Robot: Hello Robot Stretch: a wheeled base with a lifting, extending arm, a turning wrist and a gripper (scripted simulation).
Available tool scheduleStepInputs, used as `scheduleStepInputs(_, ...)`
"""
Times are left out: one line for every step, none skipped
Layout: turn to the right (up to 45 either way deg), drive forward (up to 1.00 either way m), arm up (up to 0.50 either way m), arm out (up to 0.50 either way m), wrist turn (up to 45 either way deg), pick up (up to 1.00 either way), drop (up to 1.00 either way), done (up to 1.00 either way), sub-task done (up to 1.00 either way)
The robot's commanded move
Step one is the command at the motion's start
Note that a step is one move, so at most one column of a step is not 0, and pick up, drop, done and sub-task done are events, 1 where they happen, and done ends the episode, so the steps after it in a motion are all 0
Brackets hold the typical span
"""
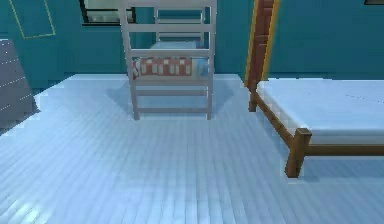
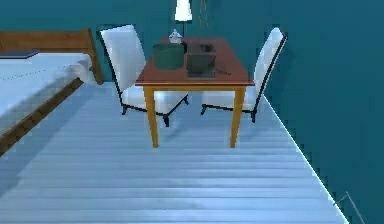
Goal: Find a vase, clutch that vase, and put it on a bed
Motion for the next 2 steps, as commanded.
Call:
scheduleStepInputs(12.0, 0.00, 0.00, 0.00, 0.0, 0.00, 0.00, 0.00, 0.00)
scheduleStepInputs(0.0, 1.00, 0.00, 0.00, 0.0, 0.00, 0.00, 0.00, 0.00)
